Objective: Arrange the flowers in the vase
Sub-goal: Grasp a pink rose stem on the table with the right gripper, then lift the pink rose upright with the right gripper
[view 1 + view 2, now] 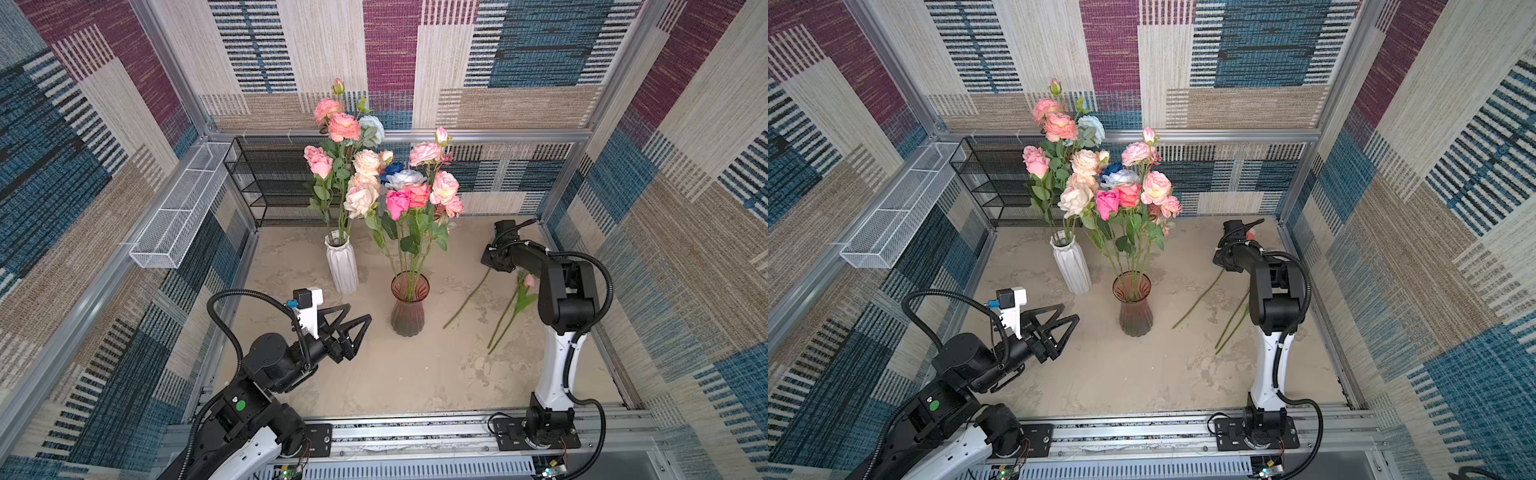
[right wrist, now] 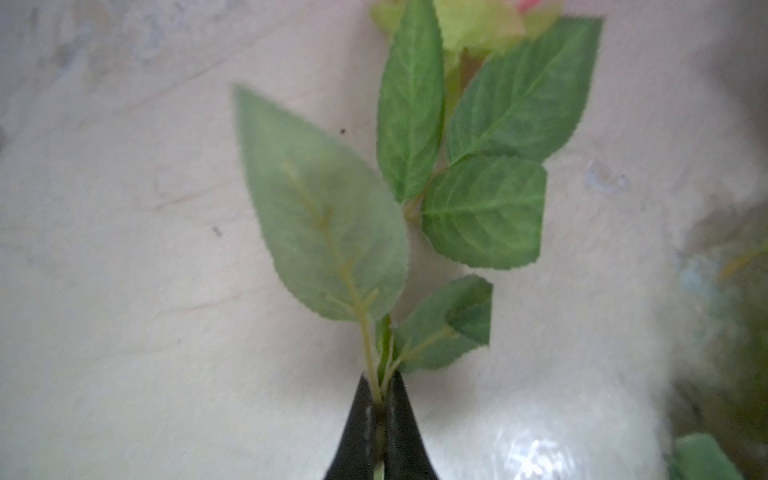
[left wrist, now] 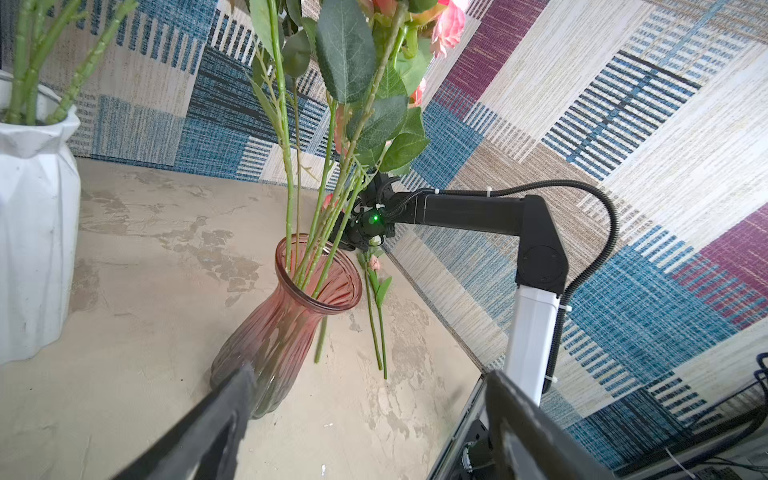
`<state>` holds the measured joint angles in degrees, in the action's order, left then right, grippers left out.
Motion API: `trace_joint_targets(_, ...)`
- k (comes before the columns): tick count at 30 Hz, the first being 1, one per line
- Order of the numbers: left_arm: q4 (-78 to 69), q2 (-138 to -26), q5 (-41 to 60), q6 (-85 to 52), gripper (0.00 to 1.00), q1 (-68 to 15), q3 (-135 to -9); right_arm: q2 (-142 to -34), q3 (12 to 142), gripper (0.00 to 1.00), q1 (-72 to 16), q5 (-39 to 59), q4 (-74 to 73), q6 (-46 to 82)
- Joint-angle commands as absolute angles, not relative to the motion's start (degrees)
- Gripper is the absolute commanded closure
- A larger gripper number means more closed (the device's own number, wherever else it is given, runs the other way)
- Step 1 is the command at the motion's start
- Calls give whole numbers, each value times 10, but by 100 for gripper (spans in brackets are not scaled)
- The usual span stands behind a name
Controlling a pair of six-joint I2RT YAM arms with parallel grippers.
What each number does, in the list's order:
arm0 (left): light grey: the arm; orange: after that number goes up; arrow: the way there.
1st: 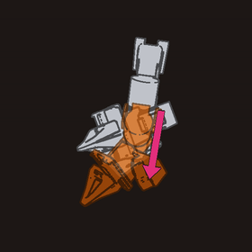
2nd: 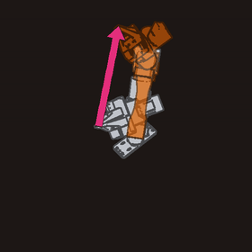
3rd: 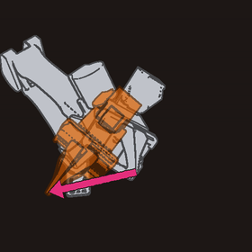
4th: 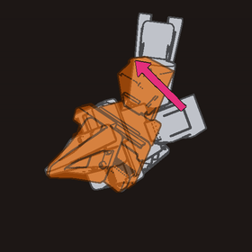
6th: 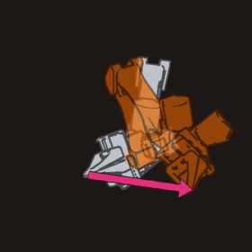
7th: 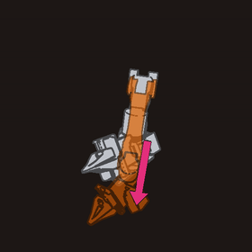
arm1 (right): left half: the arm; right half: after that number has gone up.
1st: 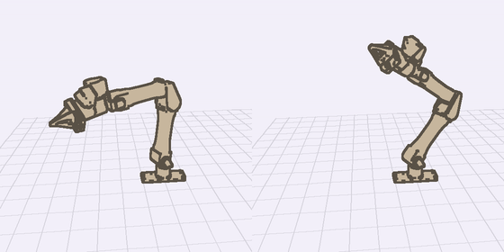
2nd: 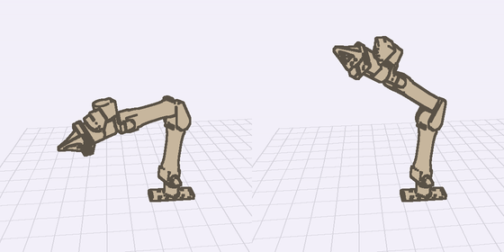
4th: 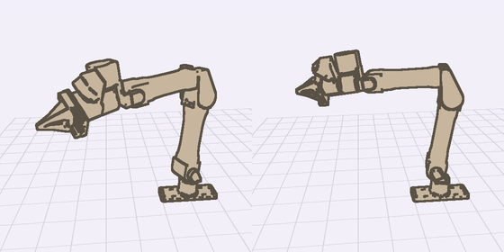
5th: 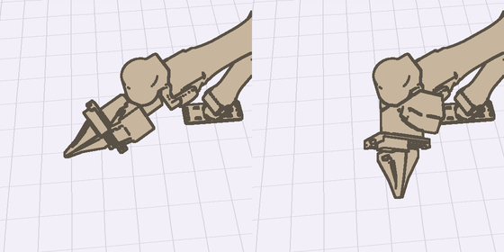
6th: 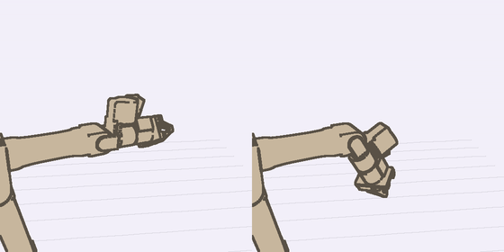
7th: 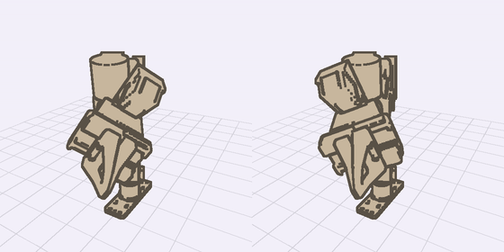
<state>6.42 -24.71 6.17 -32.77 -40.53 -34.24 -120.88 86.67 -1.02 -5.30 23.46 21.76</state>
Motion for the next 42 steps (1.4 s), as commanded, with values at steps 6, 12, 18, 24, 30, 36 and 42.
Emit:
trace_joint_targets(6,56,-261,75,-336,11,-405,-354,-1065,763,100,-45,-33,143,217)
trace_joint_targets(12,52,-271,93,-340,11,-405,-359,-907,623,100,-61,-18,87,241)
trace_joint_targets(18,50,-279,115,-348,11,-405,-362,-736,528,100,-87,7,76,253)
trace_joint_targets(24,45,-287,122,-357,12,-405,-363,-572,490,100,-133,50,65,252)
trace_joint_targets(30,56,-285,115,-353,12,-405,-370,-473,516,100,-162,101,53,239)
trace_joint_targets(36,62,-285,110,-353,12,-405,-375,-451,582,100,-187,150,3,229)
trace_joint_targets(42,62,-286,108,-356,12,-405,-377,-500,667,100,-218,170,-80,215)
